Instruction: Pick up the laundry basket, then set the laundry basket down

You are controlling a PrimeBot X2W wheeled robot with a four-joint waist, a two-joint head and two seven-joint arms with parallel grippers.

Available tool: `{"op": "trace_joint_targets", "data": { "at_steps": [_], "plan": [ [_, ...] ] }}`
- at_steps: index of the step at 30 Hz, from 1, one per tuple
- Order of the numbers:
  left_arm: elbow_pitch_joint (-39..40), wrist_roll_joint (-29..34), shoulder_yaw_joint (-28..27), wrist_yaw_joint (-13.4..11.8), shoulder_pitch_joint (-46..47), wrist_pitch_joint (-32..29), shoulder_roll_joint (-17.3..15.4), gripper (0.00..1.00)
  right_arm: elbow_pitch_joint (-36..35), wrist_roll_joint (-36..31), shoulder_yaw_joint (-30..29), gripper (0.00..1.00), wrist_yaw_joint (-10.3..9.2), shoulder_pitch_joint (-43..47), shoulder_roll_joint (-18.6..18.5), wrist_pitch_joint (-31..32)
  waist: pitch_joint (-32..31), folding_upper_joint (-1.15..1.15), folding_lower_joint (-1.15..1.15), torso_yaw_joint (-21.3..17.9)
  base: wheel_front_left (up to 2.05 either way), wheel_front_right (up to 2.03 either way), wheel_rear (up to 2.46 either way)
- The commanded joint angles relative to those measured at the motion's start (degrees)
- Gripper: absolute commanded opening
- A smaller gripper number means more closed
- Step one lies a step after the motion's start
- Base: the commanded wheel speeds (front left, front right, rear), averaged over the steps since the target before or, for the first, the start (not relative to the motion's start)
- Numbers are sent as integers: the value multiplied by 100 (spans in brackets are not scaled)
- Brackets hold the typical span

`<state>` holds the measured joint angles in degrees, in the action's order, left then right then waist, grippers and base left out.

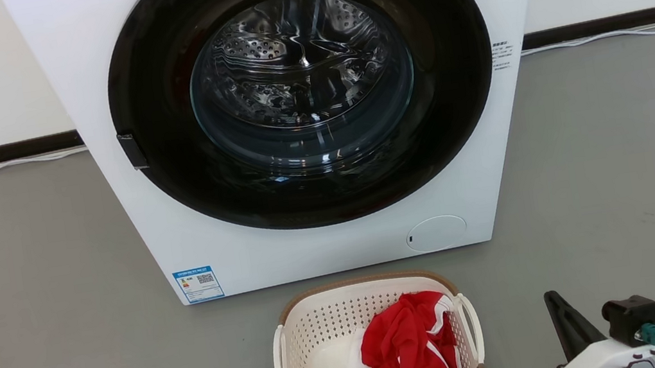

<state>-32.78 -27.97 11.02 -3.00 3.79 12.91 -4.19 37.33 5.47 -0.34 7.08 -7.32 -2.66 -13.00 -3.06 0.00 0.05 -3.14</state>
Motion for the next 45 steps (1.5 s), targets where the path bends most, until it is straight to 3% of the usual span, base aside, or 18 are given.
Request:
{"op": "trace_joint_targets", "data": {
  "at_steps": [1, 5, 45],
  "plan": [
    [186, -148, -90, 37, 214, -26, -32, 0, -195, 220, -49, 0, 3, -227, -14, 57, 3, 0, 6, 6, 0, 0, 0],
    [245, -363, -142, 71, 213, -87, -26, 0, -281, 516, -49, 0, 4, -203, -14, 104, 25, 0, -4, 16, 0, 0, 0],
    [809, -2453, -695, 409, 221, -723, 28, 0, -1004, 3334, -228, 0, 17, -81, -16, 724, 130, 0, -5, 119, 0, 0, 0]
  ]
}}
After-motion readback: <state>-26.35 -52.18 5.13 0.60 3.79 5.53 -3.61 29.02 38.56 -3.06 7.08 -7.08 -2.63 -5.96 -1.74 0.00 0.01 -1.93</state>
